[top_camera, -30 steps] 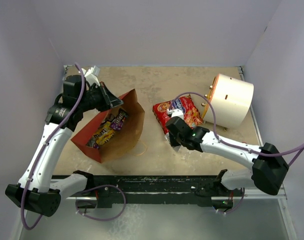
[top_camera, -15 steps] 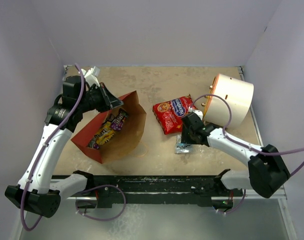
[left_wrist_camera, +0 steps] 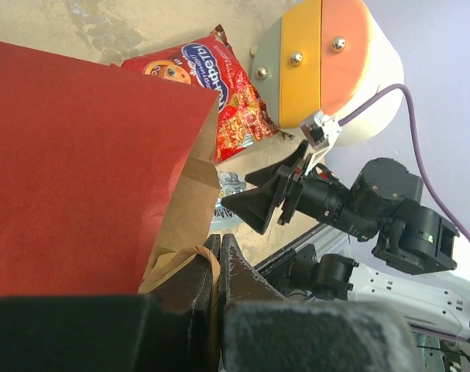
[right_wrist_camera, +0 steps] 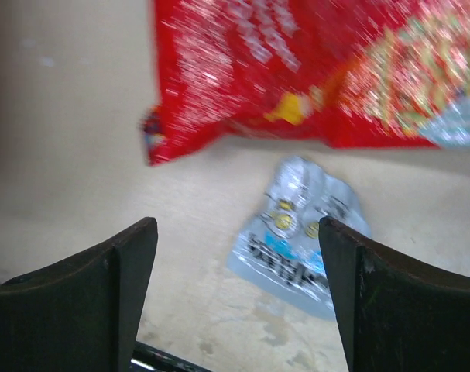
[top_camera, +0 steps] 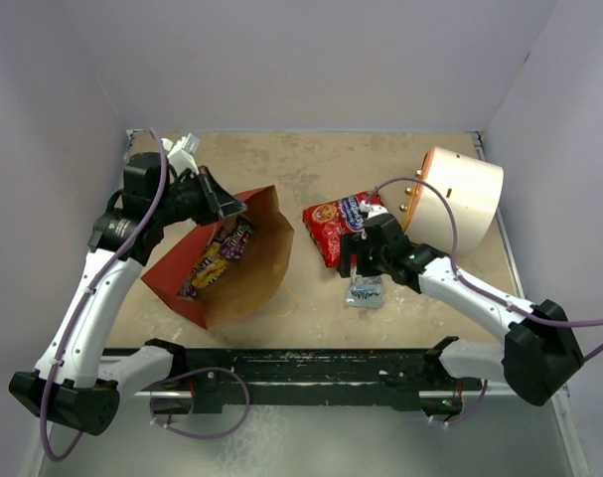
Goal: Take the snacks out of the paper bag
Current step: Take out the snack from the paper bag.
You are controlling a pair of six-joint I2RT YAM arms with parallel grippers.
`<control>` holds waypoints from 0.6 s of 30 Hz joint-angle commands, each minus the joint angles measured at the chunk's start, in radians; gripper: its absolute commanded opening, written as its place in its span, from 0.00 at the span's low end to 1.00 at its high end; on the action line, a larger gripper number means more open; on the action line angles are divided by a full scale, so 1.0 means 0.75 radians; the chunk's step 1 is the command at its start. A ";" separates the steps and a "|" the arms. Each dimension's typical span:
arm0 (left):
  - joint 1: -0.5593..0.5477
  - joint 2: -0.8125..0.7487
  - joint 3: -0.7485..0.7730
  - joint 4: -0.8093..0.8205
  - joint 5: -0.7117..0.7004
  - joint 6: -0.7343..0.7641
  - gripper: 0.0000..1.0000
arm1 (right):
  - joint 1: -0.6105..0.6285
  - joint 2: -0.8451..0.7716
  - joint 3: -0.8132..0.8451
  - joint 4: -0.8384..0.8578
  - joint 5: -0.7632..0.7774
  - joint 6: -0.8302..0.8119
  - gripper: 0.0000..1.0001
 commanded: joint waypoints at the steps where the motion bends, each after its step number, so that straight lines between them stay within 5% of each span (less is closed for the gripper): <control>1: -0.003 -0.101 -0.049 0.147 0.084 0.012 0.00 | 0.001 -0.042 0.087 0.334 -0.297 -0.147 0.87; 11: -0.003 -0.213 -0.129 0.198 0.122 0.001 0.00 | 0.124 -0.154 0.160 0.660 -0.570 -0.586 0.85; 18: -0.003 -0.218 -0.143 0.205 0.129 -0.006 0.00 | 0.352 -0.167 0.190 0.626 -0.890 -1.221 0.80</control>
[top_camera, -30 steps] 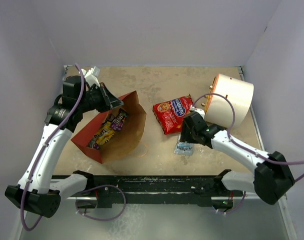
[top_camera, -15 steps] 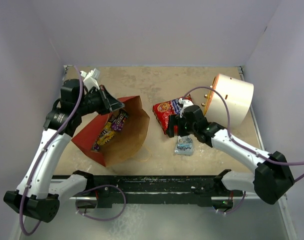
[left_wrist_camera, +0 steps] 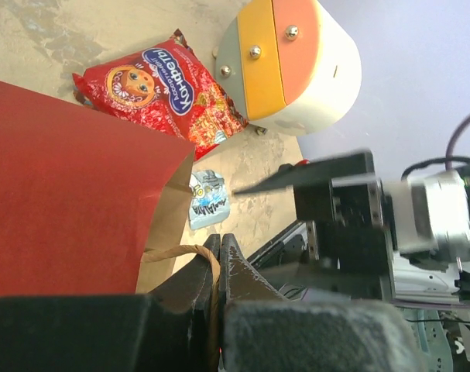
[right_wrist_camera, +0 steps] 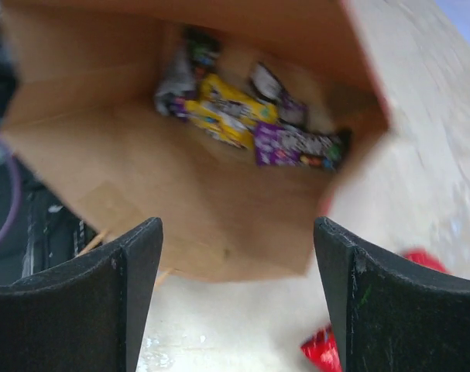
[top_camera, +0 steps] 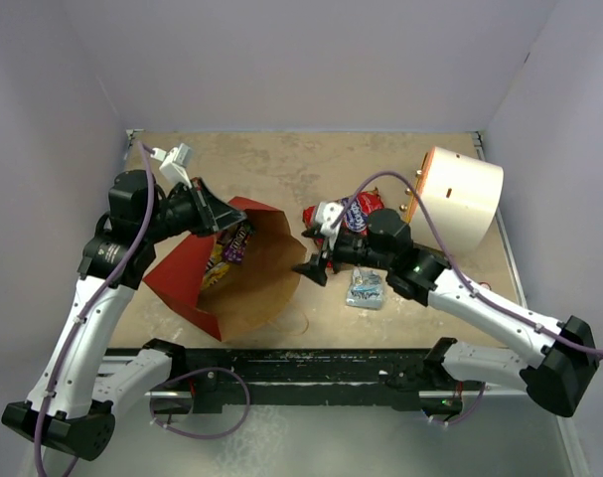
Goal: Take the snacks out of the paper bag
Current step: Take out the snack from the paper bag.
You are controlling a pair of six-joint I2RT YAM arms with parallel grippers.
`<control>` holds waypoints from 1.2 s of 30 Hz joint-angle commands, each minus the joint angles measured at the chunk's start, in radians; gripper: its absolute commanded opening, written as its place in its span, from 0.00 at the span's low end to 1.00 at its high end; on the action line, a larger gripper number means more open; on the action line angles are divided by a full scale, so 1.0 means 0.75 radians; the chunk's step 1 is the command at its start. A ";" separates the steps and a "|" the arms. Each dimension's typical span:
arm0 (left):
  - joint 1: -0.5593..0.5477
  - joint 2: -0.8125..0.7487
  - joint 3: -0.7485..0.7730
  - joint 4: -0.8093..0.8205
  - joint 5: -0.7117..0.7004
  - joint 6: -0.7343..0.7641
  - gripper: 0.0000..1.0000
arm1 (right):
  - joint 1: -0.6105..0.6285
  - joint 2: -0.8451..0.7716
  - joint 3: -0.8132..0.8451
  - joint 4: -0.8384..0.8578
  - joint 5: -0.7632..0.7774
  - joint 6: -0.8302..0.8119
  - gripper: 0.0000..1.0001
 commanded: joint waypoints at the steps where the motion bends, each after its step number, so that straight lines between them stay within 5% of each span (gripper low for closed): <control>1: -0.003 -0.011 -0.002 0.091 0.031 -0.005 0.00 | 0.155 0.006 0.052 0.040 -0.242 -0.532 0.80; 9: -0.003 0.004 0.014 0.086 0.039 -0.013 0.00 | 0.367 0.367 0.195 0.059 -0.126 -0.914 0.82; 19: -0.003 -0.004 0.060 0.021 0.030 -0.013 0.00 | 0.373 0.873 0.428 0.269 -0.045 -1.028 0.90; 36: -0.003 0.035 0.202 -0.180 0.067 0.081 0.00 | 0.370 1.266 0.659 0.289 -0.004 -1.065 0.70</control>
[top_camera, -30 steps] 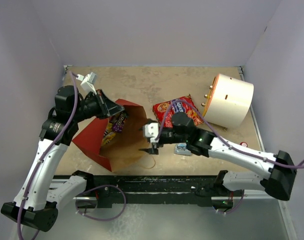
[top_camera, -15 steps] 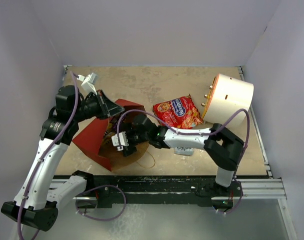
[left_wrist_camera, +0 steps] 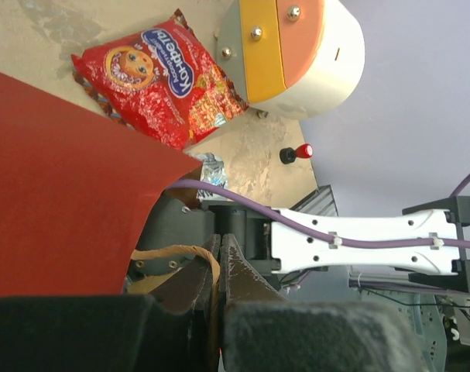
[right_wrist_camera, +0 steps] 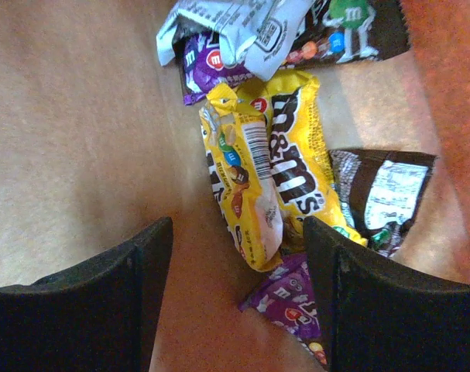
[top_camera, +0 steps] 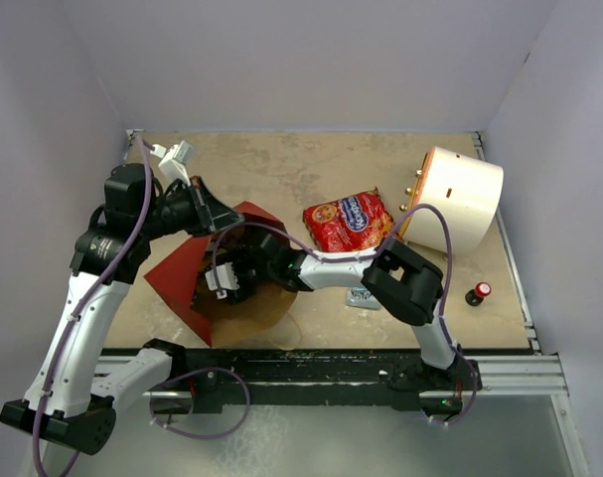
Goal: Take the snacks out of the paper bag
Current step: Take out the snack from the paper bag.
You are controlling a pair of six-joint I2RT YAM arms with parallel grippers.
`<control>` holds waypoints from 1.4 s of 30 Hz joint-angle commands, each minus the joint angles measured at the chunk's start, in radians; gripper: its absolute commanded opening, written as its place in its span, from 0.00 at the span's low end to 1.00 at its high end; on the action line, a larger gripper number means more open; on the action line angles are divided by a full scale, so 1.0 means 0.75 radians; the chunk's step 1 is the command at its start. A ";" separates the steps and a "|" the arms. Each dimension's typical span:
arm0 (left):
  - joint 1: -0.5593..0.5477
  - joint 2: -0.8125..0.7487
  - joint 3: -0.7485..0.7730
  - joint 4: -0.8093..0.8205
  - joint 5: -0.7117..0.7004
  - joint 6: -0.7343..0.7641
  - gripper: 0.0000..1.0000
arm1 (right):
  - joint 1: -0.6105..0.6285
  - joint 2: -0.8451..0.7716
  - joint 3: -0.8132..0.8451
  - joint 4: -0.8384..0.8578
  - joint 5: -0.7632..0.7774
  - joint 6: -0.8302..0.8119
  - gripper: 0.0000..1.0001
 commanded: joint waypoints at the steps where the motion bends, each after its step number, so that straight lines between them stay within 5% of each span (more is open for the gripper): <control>1: -0.003 -0.014 0.062 -0.020 0.049 0.039 0.00 | -0.003 0.059 0.095 0.022 0.030 -0.060 0.69; 15: -0.003 0.000 0.068 -0.038 0.074 0.023 0.00 | -0.004 0.186 0.143 0.050 0.192 -0.020 0.51; 22: -0.004 0.022 0.115 -0.077 0.041 0.056 0.00 | -0.006 0.192 0.181 -0.011 0.173 -0.008 0.30; 31: -0.003 0.005 0.109 -0.067 -0.015 0.070 0.00 | -0.006 0.026 0.081 -0.062 0.180 -0.003 0.07; 42: -0.002 0.032 0.084 0.016 -0.063 0.087 0.00 | -0.006 -0.412 -0.169 -0.173 0.175 0.092 0.02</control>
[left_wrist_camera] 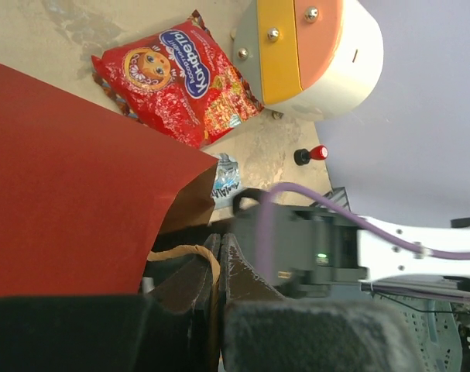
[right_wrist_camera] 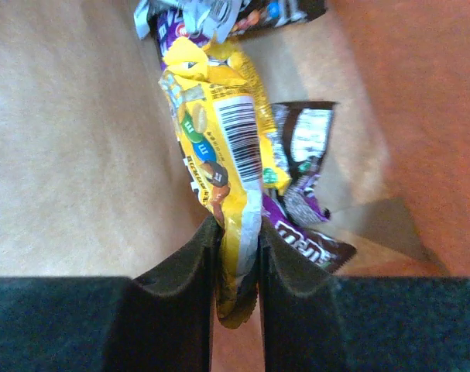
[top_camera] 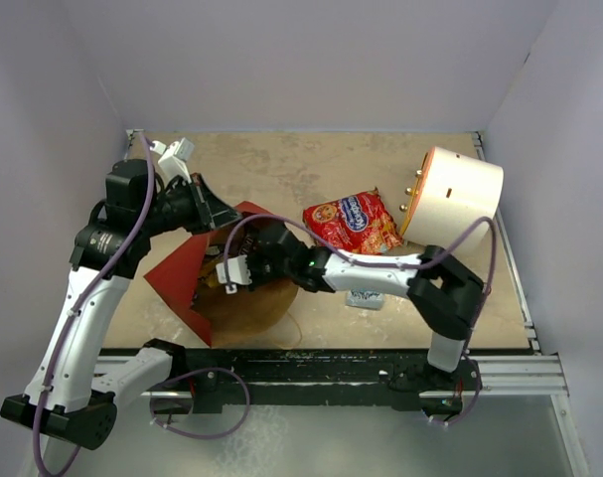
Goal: Take the snacks out of the paper bag
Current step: Take out the snack from the paper bag, then place the snack at the center of the board.
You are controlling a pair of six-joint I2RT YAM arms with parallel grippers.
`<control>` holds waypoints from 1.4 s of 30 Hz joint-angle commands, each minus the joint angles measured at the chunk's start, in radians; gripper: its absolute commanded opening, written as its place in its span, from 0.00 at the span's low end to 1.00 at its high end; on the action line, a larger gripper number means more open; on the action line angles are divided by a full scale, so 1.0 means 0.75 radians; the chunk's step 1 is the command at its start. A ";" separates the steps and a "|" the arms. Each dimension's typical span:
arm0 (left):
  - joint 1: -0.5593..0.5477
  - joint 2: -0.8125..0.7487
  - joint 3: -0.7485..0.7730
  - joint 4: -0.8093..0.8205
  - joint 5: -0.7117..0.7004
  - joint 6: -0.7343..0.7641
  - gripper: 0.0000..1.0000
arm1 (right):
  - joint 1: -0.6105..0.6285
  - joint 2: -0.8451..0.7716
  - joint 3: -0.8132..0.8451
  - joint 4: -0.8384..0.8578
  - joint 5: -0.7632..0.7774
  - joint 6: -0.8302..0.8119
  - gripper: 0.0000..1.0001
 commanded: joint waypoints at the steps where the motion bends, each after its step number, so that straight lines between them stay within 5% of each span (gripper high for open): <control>1: -0.003 -0.005 0.026 0.102 -0.034 0.034 0.00 | -0.004 -0.223 -0.109 0.002 0.009 0.075 0.02; 18: -0.003 0.046 0.036 0.074 -0.119 0.125 0.00 | -0.003 -1.007 -0.381 -0.353 0.176 0.303 0.00; 27: -0.003 0.034 0.018 0.065 -0.106 0.130 0.00 | -0.007 -1.193 -0.396 -0.219 0.980 0.895 0.00; 32: -0.003 0.031 0.035 0.046 -0.095 0.159 0.00 | -0.046 -1.110 -0.317 -0.513 1.405 1.405 0.00; 37: -0.003 0.031 0.045 0.042 -0.113 0.152 0.00 | -0.262 -1.004 -0.311 -0.962 1.287 1.965 0.00; 42: -0.003 0.045 0.063 0.025 -0.077 0.157 0.00 | -0.339 -0.966 -0.477 -0.944 1.051 2.077 0.00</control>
